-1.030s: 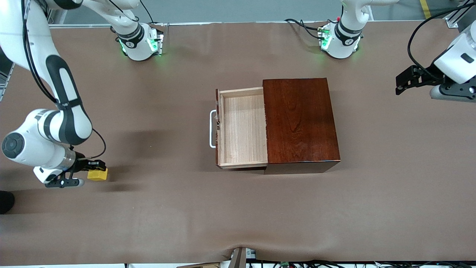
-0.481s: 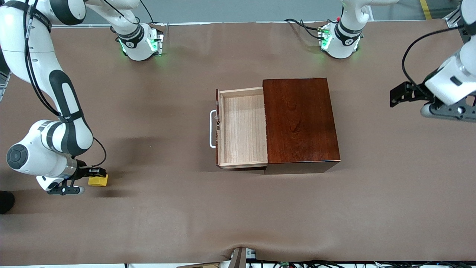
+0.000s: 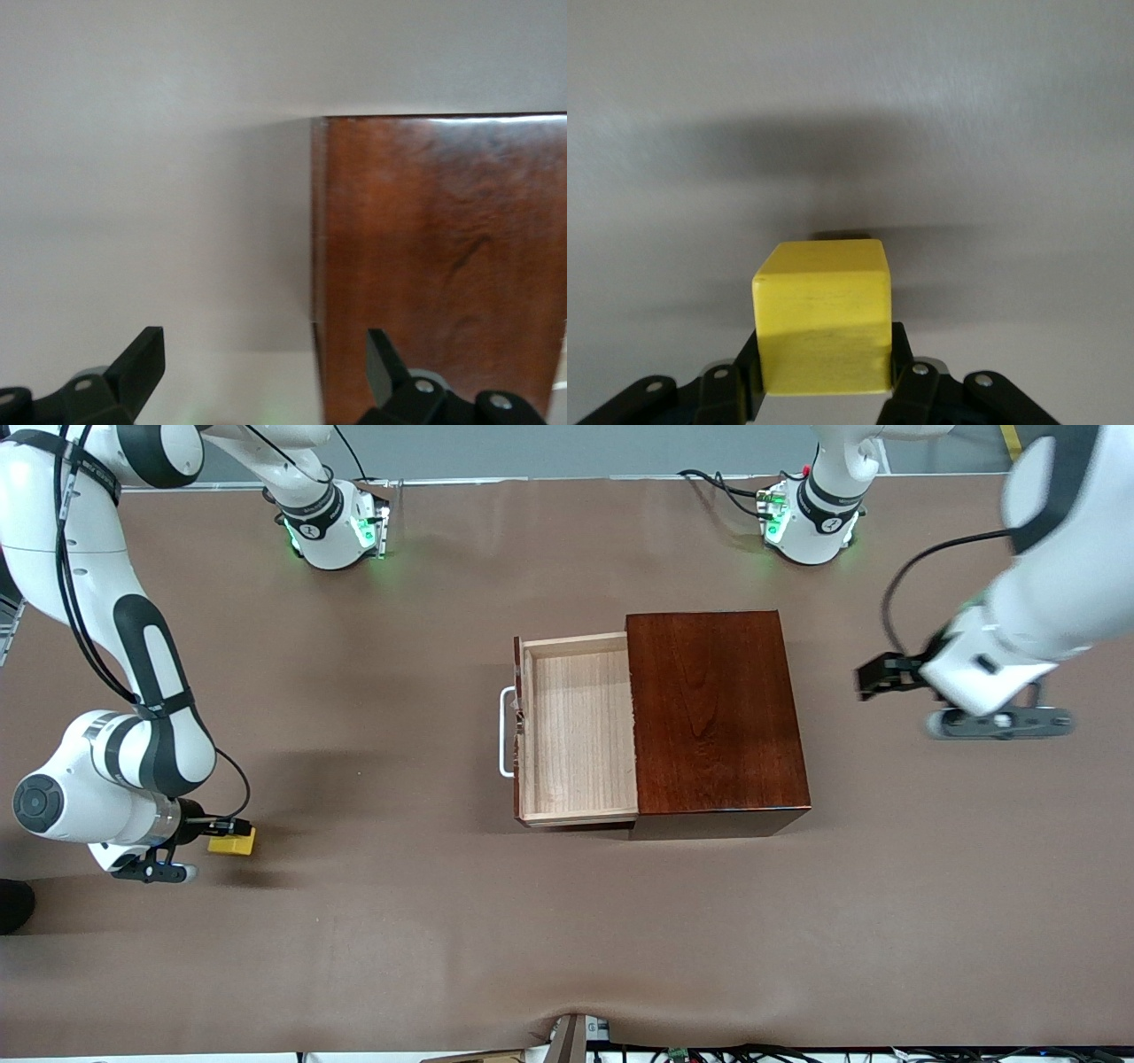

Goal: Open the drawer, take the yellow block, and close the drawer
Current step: 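Open the right gripper to drop the cube while the left gripper reaches the drawer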

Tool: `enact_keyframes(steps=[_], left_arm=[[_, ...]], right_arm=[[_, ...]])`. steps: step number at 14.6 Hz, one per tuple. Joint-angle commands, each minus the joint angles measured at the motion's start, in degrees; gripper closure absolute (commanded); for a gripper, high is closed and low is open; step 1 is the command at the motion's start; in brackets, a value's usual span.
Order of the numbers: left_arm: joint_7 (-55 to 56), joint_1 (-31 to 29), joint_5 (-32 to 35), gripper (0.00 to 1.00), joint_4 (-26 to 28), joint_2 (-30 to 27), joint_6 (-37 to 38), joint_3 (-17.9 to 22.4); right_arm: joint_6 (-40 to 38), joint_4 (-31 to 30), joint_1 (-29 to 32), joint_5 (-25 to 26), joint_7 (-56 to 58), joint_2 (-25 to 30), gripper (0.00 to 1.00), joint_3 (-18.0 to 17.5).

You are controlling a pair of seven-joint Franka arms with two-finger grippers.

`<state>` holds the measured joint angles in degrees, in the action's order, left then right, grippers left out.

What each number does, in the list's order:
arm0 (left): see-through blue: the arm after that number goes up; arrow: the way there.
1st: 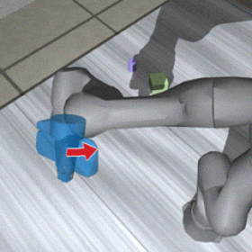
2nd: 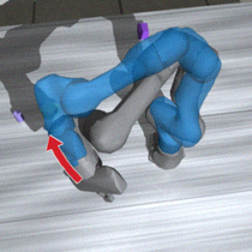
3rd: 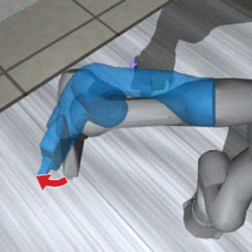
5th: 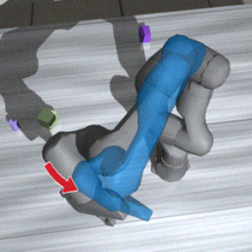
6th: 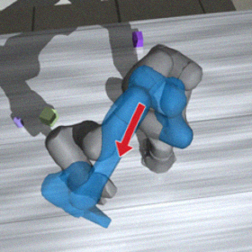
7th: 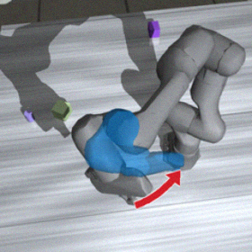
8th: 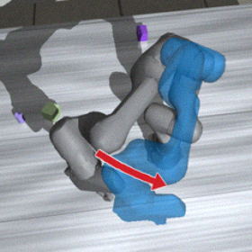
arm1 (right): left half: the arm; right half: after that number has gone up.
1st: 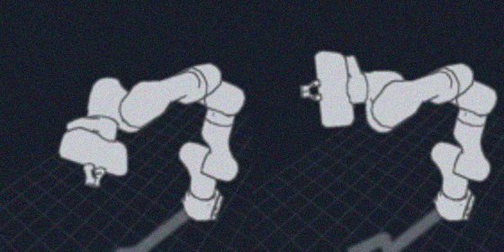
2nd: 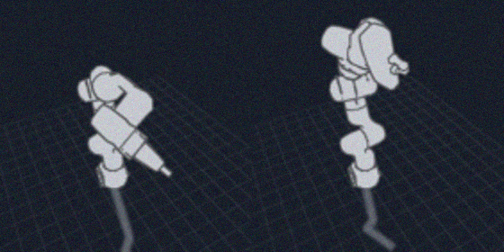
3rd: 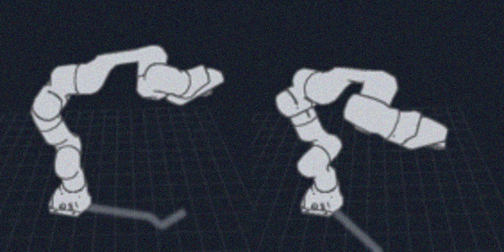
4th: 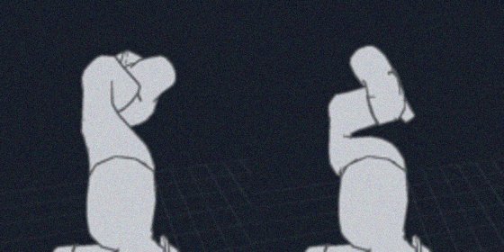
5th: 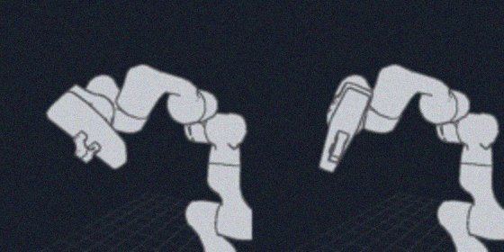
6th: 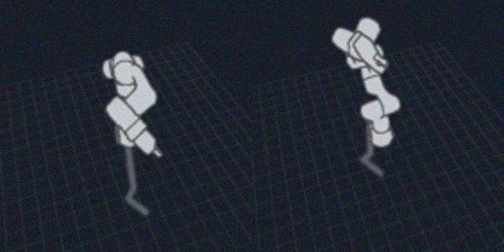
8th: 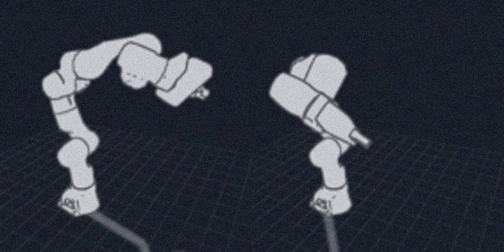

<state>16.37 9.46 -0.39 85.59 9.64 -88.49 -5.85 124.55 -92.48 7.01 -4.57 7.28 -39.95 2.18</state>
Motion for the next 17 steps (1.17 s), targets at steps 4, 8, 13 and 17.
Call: enact_keyframes(steps=[4,8,13,17], left_arm=[[19.8,12.5,-1.1,0.0,-8.1,9.1,-0.4,0.1],[34.1,20.4,-3.0,0.0,-8.9,13.7,-7.6,0.1],[59.3,29.8,-2.9,0.0,-12.4,23.0,-21.3,0.7],[78.8,33.7,-2.9,0.0,-12.6,26.9,-33.0,0.7]], right_arm=[[-0.5,-6.3,-0.1,1.6,-1.8,5.6,0.99,-0.2],[0.2,-7.0,-0.3,3.1,-1.7,4.8,0.67,-0.2],[-0.3,-6.3,-1.0,3.4,-1.7,5.1,0.0,-0.2],[-6.5,-4.3,-1.3,3.4,-1.7,10.3,0.0,-0.2]])
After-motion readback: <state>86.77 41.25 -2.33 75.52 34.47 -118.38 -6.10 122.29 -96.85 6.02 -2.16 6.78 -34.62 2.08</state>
